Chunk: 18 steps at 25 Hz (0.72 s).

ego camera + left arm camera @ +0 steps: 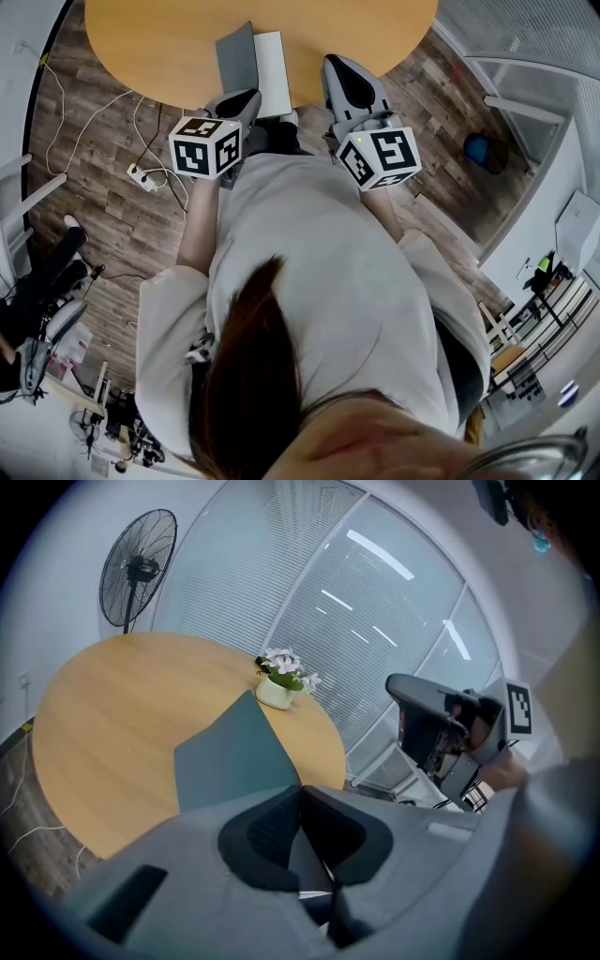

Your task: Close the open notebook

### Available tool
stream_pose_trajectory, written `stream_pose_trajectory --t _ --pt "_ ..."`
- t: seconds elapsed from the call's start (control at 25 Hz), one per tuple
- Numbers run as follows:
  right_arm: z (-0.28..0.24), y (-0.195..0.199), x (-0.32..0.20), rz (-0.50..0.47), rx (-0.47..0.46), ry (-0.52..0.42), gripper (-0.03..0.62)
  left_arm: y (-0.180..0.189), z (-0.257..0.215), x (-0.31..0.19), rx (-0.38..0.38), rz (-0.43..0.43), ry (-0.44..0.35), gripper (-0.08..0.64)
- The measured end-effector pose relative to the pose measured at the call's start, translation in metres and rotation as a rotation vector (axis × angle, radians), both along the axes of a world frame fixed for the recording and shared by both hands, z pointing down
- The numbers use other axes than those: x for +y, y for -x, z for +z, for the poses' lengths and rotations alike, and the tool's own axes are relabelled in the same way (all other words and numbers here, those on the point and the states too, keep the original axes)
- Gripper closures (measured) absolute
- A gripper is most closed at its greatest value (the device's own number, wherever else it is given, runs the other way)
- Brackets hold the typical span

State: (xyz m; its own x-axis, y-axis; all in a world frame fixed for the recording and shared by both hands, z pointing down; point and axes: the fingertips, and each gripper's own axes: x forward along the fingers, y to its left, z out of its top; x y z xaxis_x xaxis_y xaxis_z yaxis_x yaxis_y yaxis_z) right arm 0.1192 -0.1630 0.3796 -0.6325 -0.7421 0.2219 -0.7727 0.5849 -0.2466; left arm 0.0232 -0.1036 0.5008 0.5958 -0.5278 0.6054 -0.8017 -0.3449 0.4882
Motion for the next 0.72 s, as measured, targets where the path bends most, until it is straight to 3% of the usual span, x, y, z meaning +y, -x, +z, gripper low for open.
stream_pose_trajectory --t 0.72 --pt "0.01 -0.013 0.0 0.013 0.002 0.03 0.589 -0.034 0.037 -0.008 0.0 0.053 0.049 0.535"
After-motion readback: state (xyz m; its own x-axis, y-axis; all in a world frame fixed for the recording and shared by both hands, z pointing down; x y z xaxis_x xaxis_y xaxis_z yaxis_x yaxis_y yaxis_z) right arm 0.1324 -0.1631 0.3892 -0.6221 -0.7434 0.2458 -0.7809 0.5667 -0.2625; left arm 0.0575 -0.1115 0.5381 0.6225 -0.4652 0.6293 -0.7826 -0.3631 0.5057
